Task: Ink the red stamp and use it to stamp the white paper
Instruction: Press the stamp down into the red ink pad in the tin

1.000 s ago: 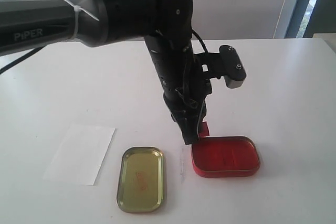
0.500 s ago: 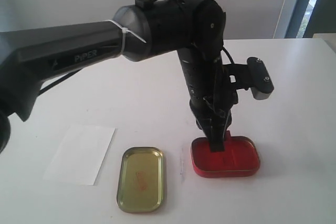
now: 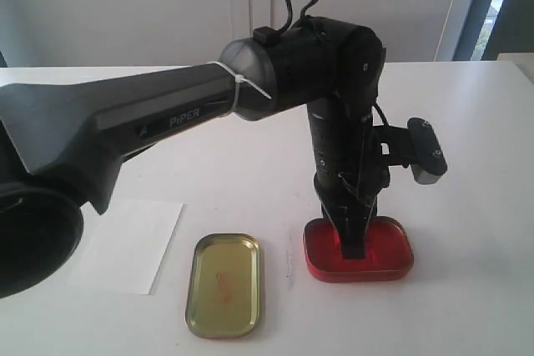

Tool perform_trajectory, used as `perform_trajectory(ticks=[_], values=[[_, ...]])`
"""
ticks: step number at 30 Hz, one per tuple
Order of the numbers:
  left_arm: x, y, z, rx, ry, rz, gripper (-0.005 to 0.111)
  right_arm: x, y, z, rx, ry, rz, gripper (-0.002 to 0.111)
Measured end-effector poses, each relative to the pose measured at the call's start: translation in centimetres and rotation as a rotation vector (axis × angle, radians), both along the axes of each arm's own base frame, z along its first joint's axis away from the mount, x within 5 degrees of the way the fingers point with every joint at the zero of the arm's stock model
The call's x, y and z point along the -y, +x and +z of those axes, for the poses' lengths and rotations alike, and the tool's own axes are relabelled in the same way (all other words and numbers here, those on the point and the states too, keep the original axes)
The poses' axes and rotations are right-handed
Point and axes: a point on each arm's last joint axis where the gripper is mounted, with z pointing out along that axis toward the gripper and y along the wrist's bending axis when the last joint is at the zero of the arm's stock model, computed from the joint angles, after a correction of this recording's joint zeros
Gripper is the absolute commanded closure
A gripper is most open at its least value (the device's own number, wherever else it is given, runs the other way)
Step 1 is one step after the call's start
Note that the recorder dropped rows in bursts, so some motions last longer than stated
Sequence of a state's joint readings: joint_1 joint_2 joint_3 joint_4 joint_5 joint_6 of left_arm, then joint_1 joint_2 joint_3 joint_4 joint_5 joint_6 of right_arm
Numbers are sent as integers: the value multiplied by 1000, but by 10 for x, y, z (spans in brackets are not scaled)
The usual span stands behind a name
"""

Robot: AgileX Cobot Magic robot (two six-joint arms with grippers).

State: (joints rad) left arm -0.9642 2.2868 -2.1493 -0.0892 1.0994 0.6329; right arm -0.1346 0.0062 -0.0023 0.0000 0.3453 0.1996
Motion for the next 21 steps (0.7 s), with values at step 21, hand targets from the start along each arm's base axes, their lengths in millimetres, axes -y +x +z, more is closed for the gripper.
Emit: perform_trajectory(ticks=[21], values=[[3, 4, -13, 15, 21, 1, 107, 0, 0, 0, 0, 0, 0, 108]])
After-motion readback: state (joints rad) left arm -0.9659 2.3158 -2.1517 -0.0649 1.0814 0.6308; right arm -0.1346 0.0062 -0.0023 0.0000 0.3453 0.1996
